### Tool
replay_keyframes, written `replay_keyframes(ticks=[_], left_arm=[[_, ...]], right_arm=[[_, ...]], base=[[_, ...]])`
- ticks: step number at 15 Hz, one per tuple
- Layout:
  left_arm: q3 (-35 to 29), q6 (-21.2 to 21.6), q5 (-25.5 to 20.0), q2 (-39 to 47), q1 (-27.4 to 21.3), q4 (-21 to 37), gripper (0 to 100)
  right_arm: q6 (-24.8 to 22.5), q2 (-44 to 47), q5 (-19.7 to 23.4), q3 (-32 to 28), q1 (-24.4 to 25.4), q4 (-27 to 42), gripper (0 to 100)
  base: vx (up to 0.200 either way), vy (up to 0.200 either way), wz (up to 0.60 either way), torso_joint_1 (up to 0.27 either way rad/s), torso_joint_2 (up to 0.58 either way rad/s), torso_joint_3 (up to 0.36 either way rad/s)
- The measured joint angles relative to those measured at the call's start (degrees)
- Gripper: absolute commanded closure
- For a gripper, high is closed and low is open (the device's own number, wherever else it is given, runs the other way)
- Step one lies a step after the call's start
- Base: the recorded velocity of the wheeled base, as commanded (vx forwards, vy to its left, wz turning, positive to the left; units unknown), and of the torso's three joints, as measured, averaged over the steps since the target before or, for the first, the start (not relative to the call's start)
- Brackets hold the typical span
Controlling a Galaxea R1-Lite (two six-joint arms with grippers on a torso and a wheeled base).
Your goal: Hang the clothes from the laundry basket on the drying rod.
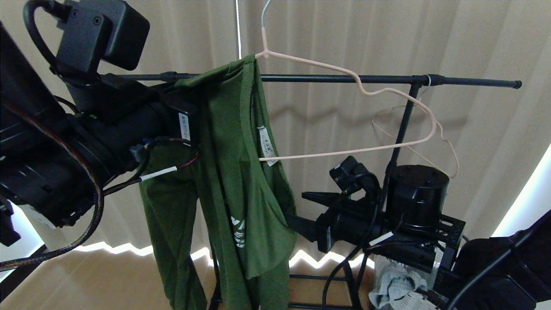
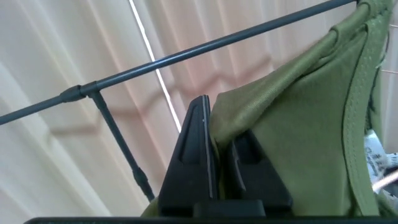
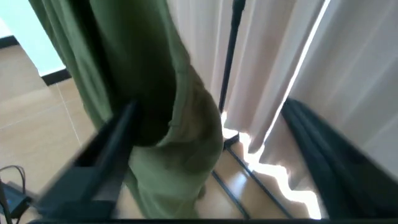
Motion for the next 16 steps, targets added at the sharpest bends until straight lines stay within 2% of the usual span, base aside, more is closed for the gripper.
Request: replay_keyframes(ticks=[4, 7, 12, 16], left_arm=[[-0.3, 0.0, 0.1, 0.0, 0.4, 0.0, 100], [0.3, 1.0, 0.2, 0.1, 2.9, 0.1, 100], [5.0, 6.8, 0.3, 0.1, 8.0, 0.1, 100], [8.3, 11.8, 0.3, 0.2, 11.7, 0.1, 100]], right_arm=[[0.0, -1.1, -0.1, 2.8, -1.2, -0.1, 100], [-0.1, -3.3, -0.1, 4.9, -5.3, 0.3, 100], [-0.3, -7.6, -0.1, 4.8, -14.4, 1.4, 100], [-0.2, -9.0, 0.1, 2.3, -16.0, 1.6, 100]], base=[[0.000, 0.000, 0.00, 0.000, 0.00, 0.000], [0.000, 0.000, 0.00, 0.000, 0.00, 0.000], [0.000, 0.000, 0.00, 0.000, 0.00, 0.000], [0.000, 0.000, 0.00, 0.000, 0.00, 0.000]])
